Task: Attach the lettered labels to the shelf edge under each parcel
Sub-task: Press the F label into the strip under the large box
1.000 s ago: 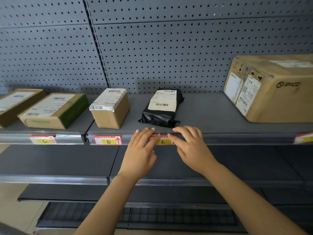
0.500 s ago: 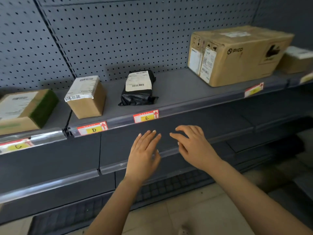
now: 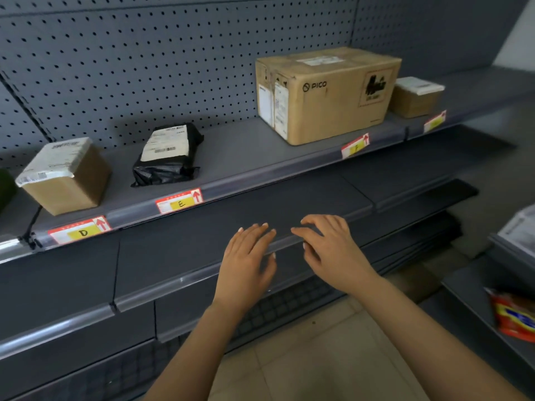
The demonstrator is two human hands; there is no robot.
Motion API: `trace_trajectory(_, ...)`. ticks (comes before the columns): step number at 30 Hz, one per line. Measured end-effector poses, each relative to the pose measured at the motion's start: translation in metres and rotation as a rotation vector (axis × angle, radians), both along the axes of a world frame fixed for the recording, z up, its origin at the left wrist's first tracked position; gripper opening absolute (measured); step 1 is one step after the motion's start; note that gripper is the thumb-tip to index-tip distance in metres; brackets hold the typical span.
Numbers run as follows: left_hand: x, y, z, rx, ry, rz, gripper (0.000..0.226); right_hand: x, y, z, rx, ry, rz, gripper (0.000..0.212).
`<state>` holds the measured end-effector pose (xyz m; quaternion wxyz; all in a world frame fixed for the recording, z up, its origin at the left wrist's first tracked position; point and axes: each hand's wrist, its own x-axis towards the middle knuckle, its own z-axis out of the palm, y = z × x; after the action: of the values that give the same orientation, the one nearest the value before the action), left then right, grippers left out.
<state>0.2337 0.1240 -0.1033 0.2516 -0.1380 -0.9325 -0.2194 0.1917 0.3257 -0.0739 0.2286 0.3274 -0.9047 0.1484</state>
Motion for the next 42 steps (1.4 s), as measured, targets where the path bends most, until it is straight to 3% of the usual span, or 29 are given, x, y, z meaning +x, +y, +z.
trace_trajectory(9, -0.050, 0.136, 0.012, 0.038, 0.081, 0.072, 0.042, -0.050, 0.133, 0.016, 0.008, 0.023, 0.006, 0.038)
trace_trajectory(16, -0.079, 0.191, 0.017, 0.033, 0.109, 0.131, 0.040, -0.085, 0.182, 0.025, 0.000, 0.006, 0.071, 0.038)
trace_trajectory(33, -0.242, 0.194, 0.031, 0.044, 0.241, 0.208, 0.035, -0.248, 0.181, 0.037, 0.008, 0.054, 0.096, 0.033)
trace_trajectory(42, -0.278, 0.195, 0.031, -0.021, 0.258, 0.213, 0.031, -0.305, 0.170, 0.040, -0.012, 0.167, 0.145, 0.037)
